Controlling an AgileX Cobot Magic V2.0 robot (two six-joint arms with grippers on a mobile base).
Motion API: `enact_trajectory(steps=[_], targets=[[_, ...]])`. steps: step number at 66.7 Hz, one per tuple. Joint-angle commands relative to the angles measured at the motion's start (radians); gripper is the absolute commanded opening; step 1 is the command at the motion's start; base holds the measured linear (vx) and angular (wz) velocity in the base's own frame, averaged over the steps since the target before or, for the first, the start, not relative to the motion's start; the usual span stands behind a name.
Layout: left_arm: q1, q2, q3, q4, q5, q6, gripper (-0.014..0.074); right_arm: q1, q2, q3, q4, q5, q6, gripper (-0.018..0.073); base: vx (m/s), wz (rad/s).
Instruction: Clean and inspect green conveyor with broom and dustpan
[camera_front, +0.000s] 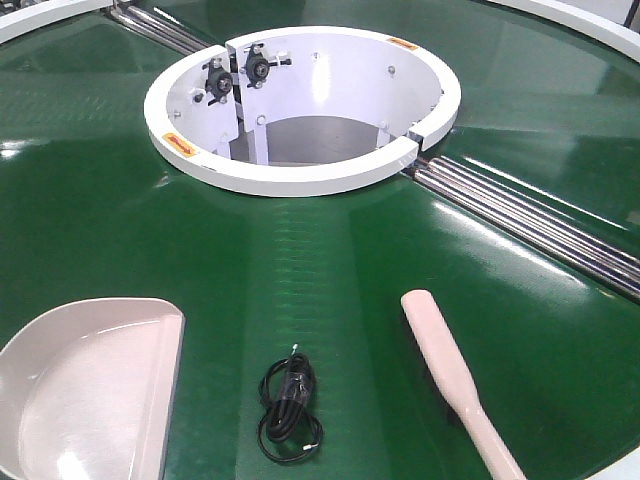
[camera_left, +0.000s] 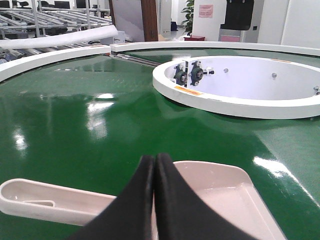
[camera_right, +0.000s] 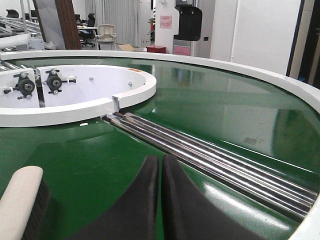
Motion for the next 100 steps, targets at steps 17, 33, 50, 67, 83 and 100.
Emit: enact_trajectory(steps=[17, 33, 50, 67, 83, 100], targets=[[0.004, -0.015, 0.023, -0.004, -0.077, -0.006, -0.0023, -0.009, -0.008, 0.012, -0.010, -0.079, 0.001, -0.0005, 0.00, 0.00], [0.004, -0.015, 0.014, -0.013, -0.211, -0.007, -0.0023, -0.009, -0.008, 0.012, -0.010, -0.134, 0.002, -0.0005, 0.00, 0.00], [0.004, -0.015, 0.013, -0.028, -0.445, -0.015, -0.0023, -0.009, -0.008, 0.006, -0.005, -0.375, 0.005, -0.0005, 0.00, 0.00], [0.004, -0.001, -0.062, -0.164, -0.604, -0.099, -0.0023, -0.009, 0.004, -0.133, -0.020, -0.362, 0.005, -0.0005, 0.00, 0.00], [0.000, 0.193, -0.370, 0.241, -0.513, -0.166, -0.0022, -0.009, 0.197, -0.392, -0.128, -0.319, 0.002, -0.0005, 0.00, 0.00], [0.000, 0.532, -0.660, 0.583, -0.467, -0.362, -0.0017, -0.009, 0.566, -0.707, -0.120, -0.097, 0.008, -0.0005, 0.00, 0.00]])
